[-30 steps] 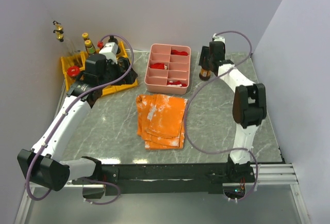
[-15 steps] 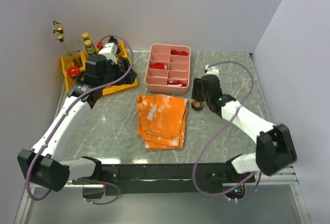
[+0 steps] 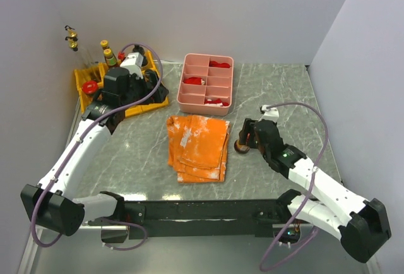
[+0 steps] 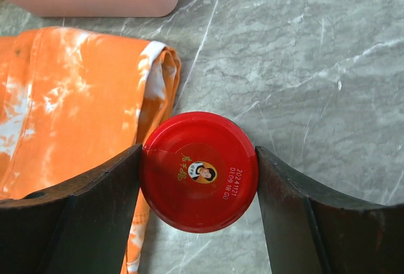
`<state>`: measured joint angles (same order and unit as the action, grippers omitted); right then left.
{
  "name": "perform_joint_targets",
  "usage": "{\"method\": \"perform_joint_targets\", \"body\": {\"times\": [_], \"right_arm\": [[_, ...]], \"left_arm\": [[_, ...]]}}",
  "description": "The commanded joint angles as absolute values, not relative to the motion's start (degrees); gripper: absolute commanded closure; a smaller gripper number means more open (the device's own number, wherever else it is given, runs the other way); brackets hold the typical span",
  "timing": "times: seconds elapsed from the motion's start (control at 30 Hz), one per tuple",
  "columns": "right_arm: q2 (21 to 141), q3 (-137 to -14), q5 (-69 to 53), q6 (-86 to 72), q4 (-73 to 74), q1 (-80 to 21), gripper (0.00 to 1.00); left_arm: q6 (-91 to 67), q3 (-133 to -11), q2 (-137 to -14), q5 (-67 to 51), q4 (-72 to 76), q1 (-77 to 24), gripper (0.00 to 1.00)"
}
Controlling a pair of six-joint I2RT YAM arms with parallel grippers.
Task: Organize the condiment bottles
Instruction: Place the bottle at the center of the board.
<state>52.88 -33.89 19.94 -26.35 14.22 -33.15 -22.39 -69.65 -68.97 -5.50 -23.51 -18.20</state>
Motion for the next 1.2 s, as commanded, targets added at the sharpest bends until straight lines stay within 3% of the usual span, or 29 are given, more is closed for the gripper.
{"method": "perform_joint_targets", "body": {"times": [0.0,0.07,0.3,0.8,1.03,1.17], "right_arm": [[50.3,-32.9,20.5,-28.6,15.3,-34.0,0.40],[49.6,-33.8,20.2,-27.6,15.7,-34.1,0.31],[47.6,-38.1,21.0,-25.1,17.4,-34.1,0.23],[36.5,-47.5,18.6,-23.8,26.2,-34.0,0.00],[26.9,-50.5,14.4,-25.1,25.1,-34.1,0.00],[20.9,-50.8,14.3,-25.9,23.8,-34.1,0.00]], "left_arm": [[-23.7,-70.0,-69.5,-9.7,-20.8,-18.4,0.04],[-24.6,-70.2,-69.8,-11.9,-20.3,-18.5,0.04],[-25.8,-72.6,-69.2,-9.2,-19.9,-22.3,0.03],[-24.7,-71.0,-76.3,4.5,-6.2,-46.9,0.04],[-17.9,-71.2,-87.1,14.9,3.7,-59.2,0.04],[-17.0,-73.0,-93.9,14.9,7.5,-62.0,0.01]]}}
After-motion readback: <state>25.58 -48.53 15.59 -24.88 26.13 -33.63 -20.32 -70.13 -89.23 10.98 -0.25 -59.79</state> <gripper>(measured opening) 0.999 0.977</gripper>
